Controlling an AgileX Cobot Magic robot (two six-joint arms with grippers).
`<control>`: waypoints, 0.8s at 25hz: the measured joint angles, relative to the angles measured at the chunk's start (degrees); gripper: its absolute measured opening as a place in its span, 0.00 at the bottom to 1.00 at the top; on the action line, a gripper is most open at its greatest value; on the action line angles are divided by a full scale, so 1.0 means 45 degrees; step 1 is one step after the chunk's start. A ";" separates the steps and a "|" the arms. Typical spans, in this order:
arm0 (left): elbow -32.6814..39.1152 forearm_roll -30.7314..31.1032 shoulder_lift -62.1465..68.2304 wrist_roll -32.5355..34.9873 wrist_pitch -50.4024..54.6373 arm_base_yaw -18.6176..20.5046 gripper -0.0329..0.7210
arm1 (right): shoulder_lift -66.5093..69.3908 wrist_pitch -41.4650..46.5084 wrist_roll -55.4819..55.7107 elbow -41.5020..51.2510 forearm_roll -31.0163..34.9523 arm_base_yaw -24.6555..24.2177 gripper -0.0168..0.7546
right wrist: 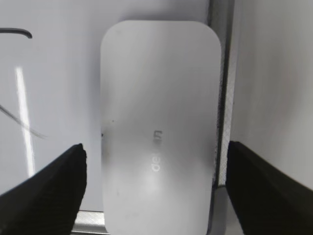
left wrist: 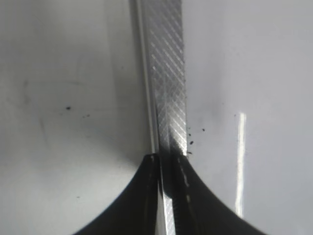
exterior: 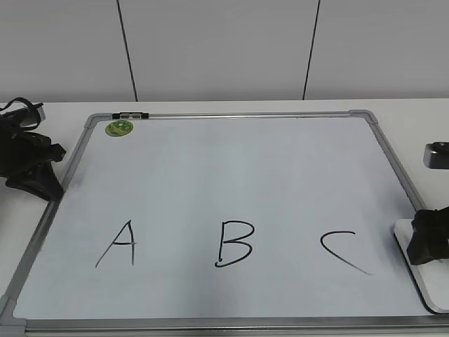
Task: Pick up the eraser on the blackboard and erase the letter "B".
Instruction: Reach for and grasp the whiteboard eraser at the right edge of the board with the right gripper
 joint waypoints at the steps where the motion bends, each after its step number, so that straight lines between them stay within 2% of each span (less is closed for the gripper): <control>1: 0.0000 0.0000 0.0000 0.0000 0.0000 0.0000 0.09 | 0.0260 0.0000 -0.0040 -0.0080 0.0000 0.0000 0.88; 20: 0.0000 0.0000 0.0000 0.0000 0.0000 0.0000 0.09 | 0.0515 0.0267 -0.0183 -0.0086 0.0000 0.0000 0.86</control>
